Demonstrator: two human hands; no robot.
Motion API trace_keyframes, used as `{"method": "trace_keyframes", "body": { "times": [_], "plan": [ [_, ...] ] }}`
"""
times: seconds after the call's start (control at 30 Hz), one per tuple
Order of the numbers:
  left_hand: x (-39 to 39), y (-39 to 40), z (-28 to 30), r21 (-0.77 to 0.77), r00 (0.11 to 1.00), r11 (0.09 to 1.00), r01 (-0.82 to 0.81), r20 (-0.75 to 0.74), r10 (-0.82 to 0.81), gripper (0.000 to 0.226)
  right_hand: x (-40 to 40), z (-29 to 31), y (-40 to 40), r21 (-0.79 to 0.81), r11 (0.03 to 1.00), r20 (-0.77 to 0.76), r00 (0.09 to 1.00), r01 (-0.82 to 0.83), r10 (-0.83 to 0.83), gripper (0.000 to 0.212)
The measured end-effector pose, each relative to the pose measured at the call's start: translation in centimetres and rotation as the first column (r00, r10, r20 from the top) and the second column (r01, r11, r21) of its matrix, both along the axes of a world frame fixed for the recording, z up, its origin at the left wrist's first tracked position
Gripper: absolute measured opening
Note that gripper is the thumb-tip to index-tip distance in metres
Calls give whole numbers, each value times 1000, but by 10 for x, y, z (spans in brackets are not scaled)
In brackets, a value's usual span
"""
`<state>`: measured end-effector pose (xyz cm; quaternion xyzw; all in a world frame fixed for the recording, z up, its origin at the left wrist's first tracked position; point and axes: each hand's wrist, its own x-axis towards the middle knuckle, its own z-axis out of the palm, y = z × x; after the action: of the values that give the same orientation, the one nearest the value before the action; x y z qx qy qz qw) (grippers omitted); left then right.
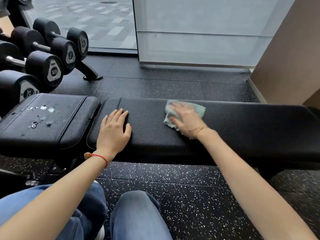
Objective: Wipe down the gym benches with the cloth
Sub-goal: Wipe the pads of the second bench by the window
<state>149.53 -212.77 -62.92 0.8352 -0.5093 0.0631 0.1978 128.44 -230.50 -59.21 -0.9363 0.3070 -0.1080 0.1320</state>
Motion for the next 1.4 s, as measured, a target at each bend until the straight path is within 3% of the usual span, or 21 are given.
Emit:
{"method": "trace_keyframes", "body": {
  "times": [0.07, 0.13, 0.27, 0.37, 0.5, 0.57, 0.63, 0.77, 0.83, 0.9, 1.03, 1.17, 1.3, 1.4],
  "plan": [
    [-1, 0, 0, -1, 1000, 1000, -3, 2, 3, 61, -22, -6, 39, 28, 985, 33, 985, -173, 172, 55],
    [0, 1, 1, -5, 1000, 1000, -2, 9, 2, 63, -60, -9, 54, 36, 975, 59, 975, -217, 215, 57],
    [-1, 0, 0, -10, 1000, 1000, -4, 14, 4, 64, -115, -6, 5, 72, 996, 78, 995, 51, -56, 57],
    [-3, -2, 1, -9, 1000, 1000, -18, 13, 18, 61, -77, -6, -18, 28, 983, 4, 983, 183, -183, 55],
    [-2, -1, 1, -1, 1000, 1000, -6, 12, 6, 63, -2, -12, 26, -3, 998, -18, 998, -63, 63, 56],
    [0, 0, 2, -4, 1000, 1000, 1, 9, -1, 66, -8, -10, 51, -4, 984, 2, 984, -176, 176, 54],
    [0, 2, 1, -2, 1000, 1000, 7, 11, -7, 68, -44, -13, 50, -5, 982, 53, 980, -189, 190, 51],
    [-2, 1, 1, -3, 1000, 1000, -12, 13, 12, 66, -108, -18, -14, 27, 991, 106, 986, 128, -130, 50],
    [-4, -1, 1, 3, 1000, 1000, -22, 18, 22, 63, -96, -12, -43, 24, 961, 55, 959, 276, -277, 50],
    [-5, -1, 2, 2, 1000, 1000, -26, 18, 26, 62, -61, -9, -50, -5, 951, 2, 951, 311, -311, 52],
    [-4, -1, 2, -3, 999, 1000, -30, 31, 30, 61, -14, -7, -5, 36, 995, 20, 995, 94, -95, 52],
    [-4, -2, 0, -16, 999, 999, -30, 41, 31, 63, -69, -5, 48, 72, 980, 70, 981, -184, 179, 55],
    [-4, -3, 1, -30, 998, 998, -51, 46, 53, 62, -121, -6, 47, -21, 989, -1, 989, -147, 147, 63],
    [-6, -4, 2, -30, 997, 997, -67, 42, 69, 59, -83, -11, 65, -181, 954, -102, 970, -238, 222, 69]
  ]
}}
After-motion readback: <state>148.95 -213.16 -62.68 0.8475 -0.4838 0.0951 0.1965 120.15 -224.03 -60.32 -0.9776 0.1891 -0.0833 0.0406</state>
